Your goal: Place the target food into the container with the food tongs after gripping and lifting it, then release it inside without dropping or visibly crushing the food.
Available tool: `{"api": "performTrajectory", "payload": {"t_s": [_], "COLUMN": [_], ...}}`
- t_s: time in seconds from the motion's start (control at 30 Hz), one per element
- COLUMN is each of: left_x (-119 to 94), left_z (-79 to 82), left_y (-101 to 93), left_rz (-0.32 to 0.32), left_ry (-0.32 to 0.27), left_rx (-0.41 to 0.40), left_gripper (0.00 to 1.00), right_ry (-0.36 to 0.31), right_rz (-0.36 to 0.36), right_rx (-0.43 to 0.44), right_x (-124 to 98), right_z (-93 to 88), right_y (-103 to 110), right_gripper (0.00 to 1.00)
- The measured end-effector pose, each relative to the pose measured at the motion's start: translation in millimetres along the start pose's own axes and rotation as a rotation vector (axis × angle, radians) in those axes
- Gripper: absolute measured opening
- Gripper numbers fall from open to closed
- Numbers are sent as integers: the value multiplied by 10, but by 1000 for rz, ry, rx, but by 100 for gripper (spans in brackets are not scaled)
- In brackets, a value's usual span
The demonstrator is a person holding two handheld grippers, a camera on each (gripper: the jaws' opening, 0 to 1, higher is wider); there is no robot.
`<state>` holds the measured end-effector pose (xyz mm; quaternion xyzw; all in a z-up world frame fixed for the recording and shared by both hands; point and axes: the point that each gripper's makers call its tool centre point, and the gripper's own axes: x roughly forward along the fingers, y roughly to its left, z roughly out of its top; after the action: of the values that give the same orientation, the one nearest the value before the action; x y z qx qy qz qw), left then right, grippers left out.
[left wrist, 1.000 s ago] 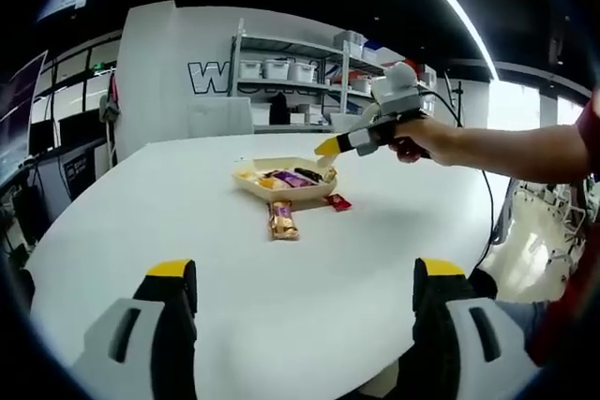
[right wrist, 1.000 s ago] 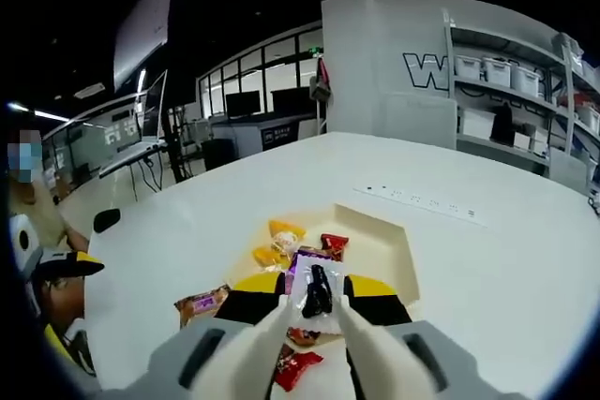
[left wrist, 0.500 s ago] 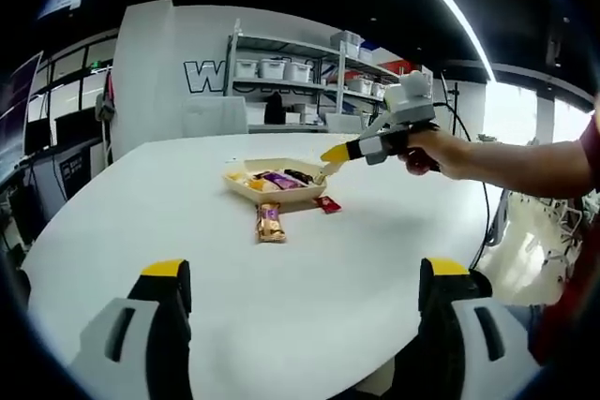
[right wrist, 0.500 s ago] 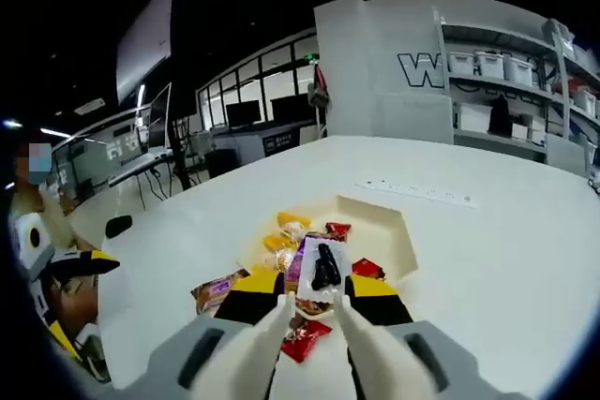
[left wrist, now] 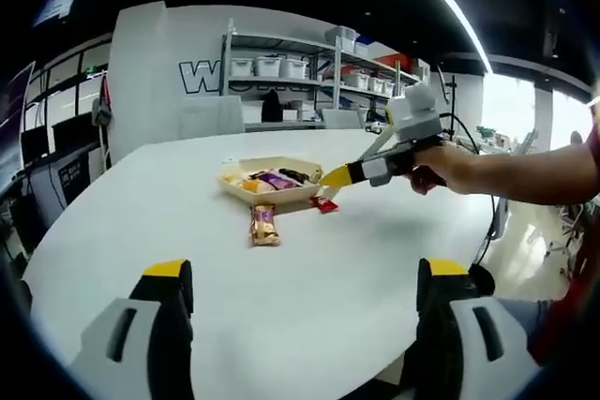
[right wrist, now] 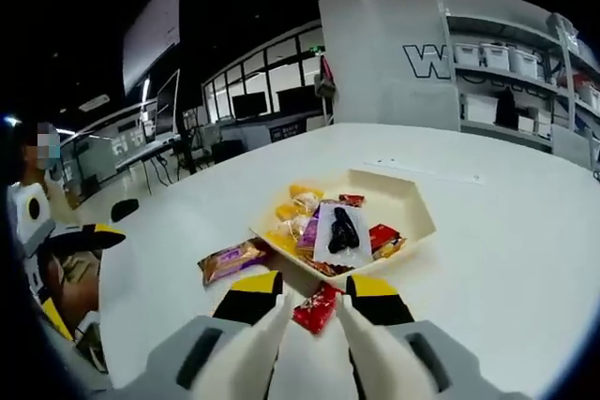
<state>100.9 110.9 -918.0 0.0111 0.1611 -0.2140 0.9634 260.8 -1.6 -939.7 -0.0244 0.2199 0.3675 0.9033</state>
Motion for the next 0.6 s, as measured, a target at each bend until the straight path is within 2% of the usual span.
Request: {"api": "performTrajectory", "payload": {"t_s": [0.1,0.23,0.27,0.3,0.33,0.37,0.4,0.47,0.6], "left_x": [1,-8,-14,-18,-23,-27,-29,-34,-25], "left_z": [7,-14,-20,-25,-27,-32,-36,-41,-78], "left_y": [-27,-24,-16,-10,-7,-2,4,15,9], "left_rz": [-6,-10,-8,-7,-6,-6,-6,-3,-8], "left_ry": [-2,1,0,0,-1,-2,-2,-6,-2], "left_rx": [7,4,4,4,2,-1,-2,-5,-15], "left_gripper": [96,96,96,95,95,95,95,94,94], "right_ry": [-14,-4,-7,4,35,9,27,13,26], "right_rz": [-24,-19,-46,-54,-45,-48,-47,-52,-60], "right_rx": [-24,-20,-93,-116,-112,-100,-105,-106,-111], "right_x": [56,100,112,118,129,133,126,130,101], "right_z": [-7,-41,-32,-66,-135,-138,-179,-160,-155], "right_y": [-35,13,-37,-40,-19,8,-10,-40,-69], "right_gripper": [23,24,24,23,23,22,21,19,16]}}
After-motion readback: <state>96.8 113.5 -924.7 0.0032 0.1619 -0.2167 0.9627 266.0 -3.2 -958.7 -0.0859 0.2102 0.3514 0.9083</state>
